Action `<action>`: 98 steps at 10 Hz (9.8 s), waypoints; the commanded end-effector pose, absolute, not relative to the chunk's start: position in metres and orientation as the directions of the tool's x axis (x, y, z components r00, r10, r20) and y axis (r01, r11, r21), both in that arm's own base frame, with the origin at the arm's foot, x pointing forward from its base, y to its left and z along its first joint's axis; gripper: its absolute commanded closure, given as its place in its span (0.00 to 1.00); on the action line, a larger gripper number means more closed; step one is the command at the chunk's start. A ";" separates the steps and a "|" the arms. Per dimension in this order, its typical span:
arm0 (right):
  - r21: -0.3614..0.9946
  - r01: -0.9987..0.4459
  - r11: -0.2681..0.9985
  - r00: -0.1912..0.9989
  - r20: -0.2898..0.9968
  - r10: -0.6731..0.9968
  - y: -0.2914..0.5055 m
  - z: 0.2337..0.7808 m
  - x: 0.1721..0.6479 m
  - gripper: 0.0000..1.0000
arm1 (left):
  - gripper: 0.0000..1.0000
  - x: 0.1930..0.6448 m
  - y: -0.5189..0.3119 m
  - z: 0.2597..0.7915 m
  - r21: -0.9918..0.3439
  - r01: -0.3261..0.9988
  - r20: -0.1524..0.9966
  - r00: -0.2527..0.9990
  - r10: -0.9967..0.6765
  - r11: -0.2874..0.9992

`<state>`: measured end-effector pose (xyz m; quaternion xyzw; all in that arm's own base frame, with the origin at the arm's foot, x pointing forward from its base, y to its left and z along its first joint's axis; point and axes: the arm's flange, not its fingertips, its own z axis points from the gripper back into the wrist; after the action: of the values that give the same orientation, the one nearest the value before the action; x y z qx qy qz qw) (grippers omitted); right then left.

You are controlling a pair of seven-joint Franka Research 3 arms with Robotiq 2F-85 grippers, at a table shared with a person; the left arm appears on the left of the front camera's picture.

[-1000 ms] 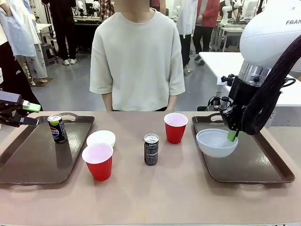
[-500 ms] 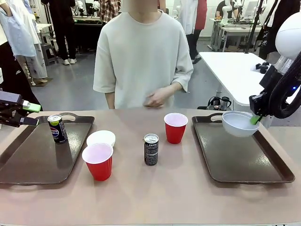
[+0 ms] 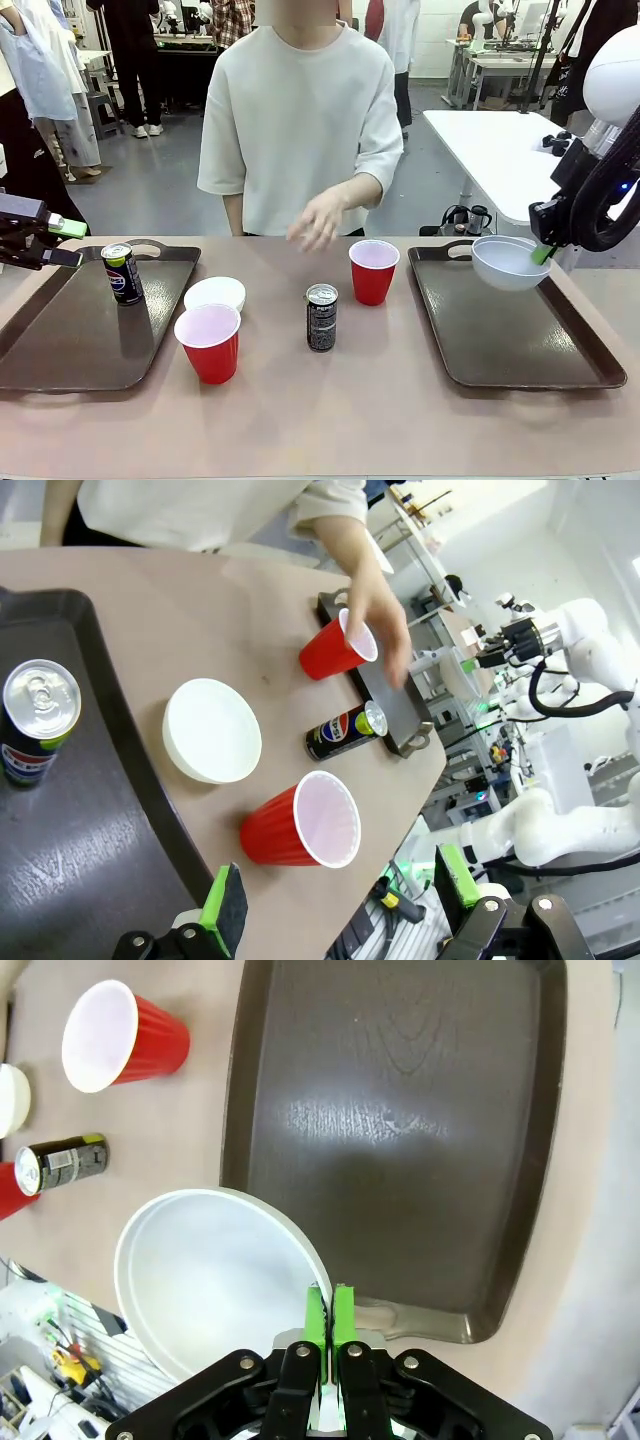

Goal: Prepare tableware on both trays.
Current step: Pick up a Picnic Bowl from the table and place it on a Handle tray.

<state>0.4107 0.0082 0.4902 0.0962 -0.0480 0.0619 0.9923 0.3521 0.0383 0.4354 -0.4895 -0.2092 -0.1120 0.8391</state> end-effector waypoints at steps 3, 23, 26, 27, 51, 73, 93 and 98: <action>0.055 0.011 0.998 0.977 0.211 -0.022 -0.025 0.447 0.428 0.96 | 0.00 0.354 0.039 0.434 -0.772 0.419 0.488 0.872 0.024 0.477; 0.019 -0.010 1.000 0.992 0.124 0.007 -0.024 0.410 0.362 0.96 | 0.00 0.354 0.039 0.434 -0.772 0.419 0.488 0.872 0.024 0.477; 0.030 0.002 1.000 0.996 0.088 -0.005 -0.017 0.383 0.395 0.96 | 0.00 0.354 0.039 0.434 -0.772 0.419 0.488 0.872 0.024 0.477; 0.048 0.003 0.999 0.995 0.098 -0.008 -0.013 0.375 0.405 0.96 | 0.00 0.354 0.039 0.434 -0.772 0.419 0.488 0.872 0.024 0.477; 0.863 -0.089 0.498 0.961 0.205 -0.184 -0.107 0.503 0.276 0.00 | 0.00 0.354 0.039 0.434 -0.772 0.419 0.488 0.872 0.024 0.477; 0.863 -0.073 0.501 0.959 0.198 -0.202 -0.111 0.503 0.282 0.00 | 0.00 0.402 -0.096 0.483 -0.224 0.406 0.062 0.913 -0.403 0.886; 0.863 -0.073 0.501 0.959 0.198 -0.202 -0.111 0.503 0.282 0.00 | 0.00 0.402 -0.099 0.480 -0.108 0.293 0.019 0.956 -0.293 0.950; 0.863 -0.073 0.501 0.959 0.198 -0.202 -0.111 0.503 0.282 0.00 | 0.00 0.480 -0.161 0.438 -0.080 0.225 0.079 0.973 -0.219 0.971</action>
<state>0.2807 -0.1115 0.5030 0.4888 -0.1325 -0.0417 0.8612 0.4736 -0.1482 0.4442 -0.0572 -0.0243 -0.1212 0.9907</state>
